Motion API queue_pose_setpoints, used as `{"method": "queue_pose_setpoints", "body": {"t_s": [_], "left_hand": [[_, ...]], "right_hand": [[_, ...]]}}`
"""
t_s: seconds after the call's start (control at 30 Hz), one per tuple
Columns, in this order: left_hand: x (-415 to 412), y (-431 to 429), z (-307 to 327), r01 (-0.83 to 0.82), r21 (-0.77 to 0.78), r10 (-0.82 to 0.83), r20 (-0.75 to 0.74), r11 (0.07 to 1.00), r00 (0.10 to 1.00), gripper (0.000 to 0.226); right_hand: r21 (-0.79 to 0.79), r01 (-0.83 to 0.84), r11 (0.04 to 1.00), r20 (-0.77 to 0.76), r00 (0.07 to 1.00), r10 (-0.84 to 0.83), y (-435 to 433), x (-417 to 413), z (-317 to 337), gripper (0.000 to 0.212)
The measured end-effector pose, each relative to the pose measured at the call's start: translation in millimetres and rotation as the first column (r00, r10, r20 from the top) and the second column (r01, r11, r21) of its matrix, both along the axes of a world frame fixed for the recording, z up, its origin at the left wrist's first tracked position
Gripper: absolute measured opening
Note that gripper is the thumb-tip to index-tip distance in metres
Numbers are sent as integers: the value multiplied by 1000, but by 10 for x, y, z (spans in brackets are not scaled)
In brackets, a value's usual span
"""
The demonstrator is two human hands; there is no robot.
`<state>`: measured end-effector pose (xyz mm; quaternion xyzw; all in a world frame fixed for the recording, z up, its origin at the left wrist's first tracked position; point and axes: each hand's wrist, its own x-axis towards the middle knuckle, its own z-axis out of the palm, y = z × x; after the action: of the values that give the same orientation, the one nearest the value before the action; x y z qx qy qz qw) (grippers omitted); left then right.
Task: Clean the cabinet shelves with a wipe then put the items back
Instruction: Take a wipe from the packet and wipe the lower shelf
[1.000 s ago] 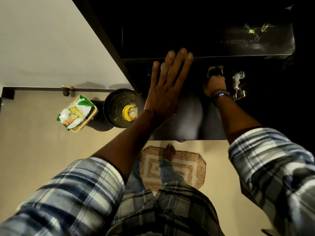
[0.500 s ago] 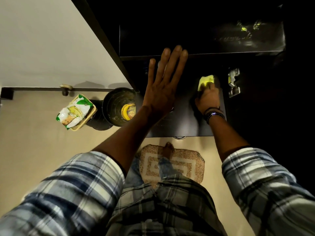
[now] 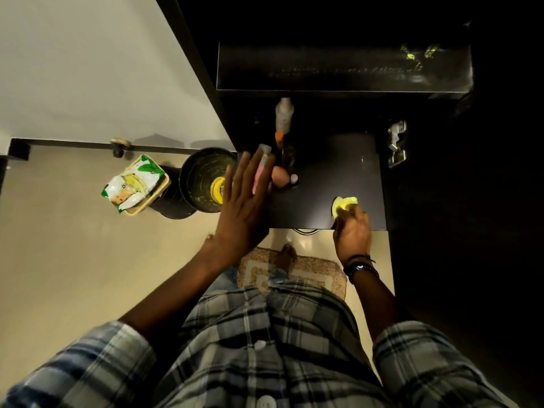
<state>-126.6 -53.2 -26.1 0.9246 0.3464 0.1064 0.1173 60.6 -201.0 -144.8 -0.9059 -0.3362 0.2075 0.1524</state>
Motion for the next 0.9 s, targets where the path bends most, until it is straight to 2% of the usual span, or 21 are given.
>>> {"method": "queue_pose_setpoints", "body": {"t_s": [0.07,0.17,0.3,0.37,0.43,0.5,0.57,0.67,0.73,0.83,0.9], "left_hand": [[-157,-94,-54,-58,-99,52,-61,993,997,96],[-285,-143,-108,-109,-185,91,-105,977,990,94],[-360,-145,-196,-149,-223,118,-146,963,982,92],[-379,-141,-213,-144,-235,114,-138,961,984,88],[-392,-135,-214,-134,-239,107,-122,962,987,84],[-400,-130,-197,-126,-236,105,-99,964,990,81],[-391,-104,-170,-95,-224,87,-43,970,995,79],[-357,-31,-106,-67,-204,77,43,977,996,74],[-334,24,-67,-89,-218,109,83,972,991,69],[-340,100,-55,-126,-250,159,118,960,980,61],[-381,128,-71,-145,-267,177,99,953,979,58]], "right_hand": [[-11,-51,999,20,998,51,175,-101,26,31],[33,-200,979,-13,980,200,473,-364,4,35],[157,-422,893,-20,903,430,515,-757,31,33],[191,-514,836,14,853,521,370,-784,85,41],[143,-470,871,-23,878,478,288,-669,159,52],[120,-334,935,-35,940,340,278,-511,285,50],[230,-230,945,2,972,236,343,-367,589,39],[465,-133,875,55,991,122,564,-235,1308,30],[608,-126,784,144,988,47,726,-182,1791,22],[720,-215,660,287,958,-2,965,-129,2288,15],[751,-223,622,298,954,-18,1170,-84,2394,15]]}}
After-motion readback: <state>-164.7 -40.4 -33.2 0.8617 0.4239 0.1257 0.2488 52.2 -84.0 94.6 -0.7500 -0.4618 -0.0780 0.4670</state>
